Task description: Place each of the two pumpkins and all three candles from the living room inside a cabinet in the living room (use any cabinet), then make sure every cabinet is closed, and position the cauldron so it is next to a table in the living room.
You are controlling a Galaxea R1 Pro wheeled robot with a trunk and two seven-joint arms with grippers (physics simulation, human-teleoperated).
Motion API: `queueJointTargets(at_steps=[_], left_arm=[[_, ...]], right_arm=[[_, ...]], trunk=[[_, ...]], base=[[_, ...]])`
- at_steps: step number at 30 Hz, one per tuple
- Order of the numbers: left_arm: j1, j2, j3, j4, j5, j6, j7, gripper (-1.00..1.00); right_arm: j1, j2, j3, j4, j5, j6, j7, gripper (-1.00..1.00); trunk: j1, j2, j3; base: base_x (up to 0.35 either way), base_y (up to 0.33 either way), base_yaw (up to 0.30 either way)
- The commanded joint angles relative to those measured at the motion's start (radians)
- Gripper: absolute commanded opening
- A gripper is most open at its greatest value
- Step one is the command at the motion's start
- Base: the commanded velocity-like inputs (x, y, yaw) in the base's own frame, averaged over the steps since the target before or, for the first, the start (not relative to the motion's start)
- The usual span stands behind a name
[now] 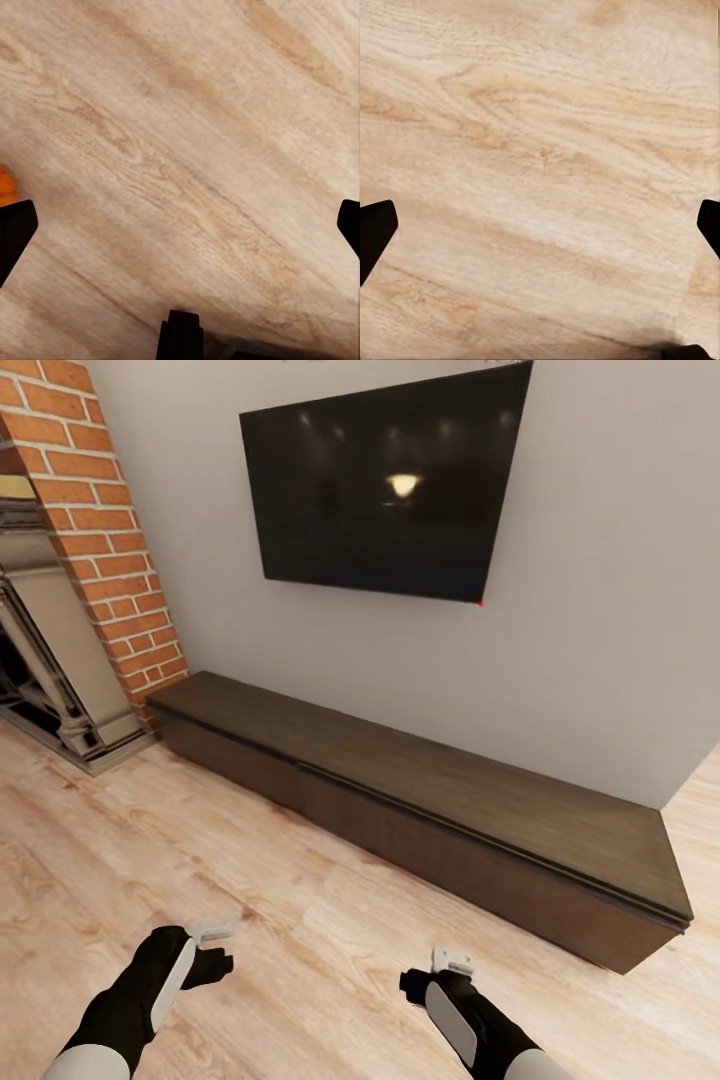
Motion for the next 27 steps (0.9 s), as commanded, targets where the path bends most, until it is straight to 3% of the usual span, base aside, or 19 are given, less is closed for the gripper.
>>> queueJointTargets(at_steps=[1, 13, 27], left_arm=[[0.0, 0.0, 0.001, 0.0, 0.0, 0.001, 0.0, 1.0], [0.0, -0.002, 0.001, -0.001, 0.0, 0.008, -0.001, 1.0], [0.0, -0.003, 0.002, -0.002, 0.001, 0.009, -0.002, 1.0]], right_arm=[[0.0, 0.0, 0.001, 0.0, 0.0, -0.011, 0.0, 1.0], [0.0, 0.007, 0.007, 0.0, 0.002, -0.031, -0.001, 1.0], [0.0, 0.009, 0.007, 0.0, 0.004, -0.031, -0.001, 1.0]], trunk=[[-0.004, 0.007, 0.003], [-0.004, 0.007, 0.003], [-0.004, 0.007, 0.003]], base=[[0.0, 0.0, 0.185], [-0.012, 0.0, 0.276], [-0.198, 0.011, 0.292]])
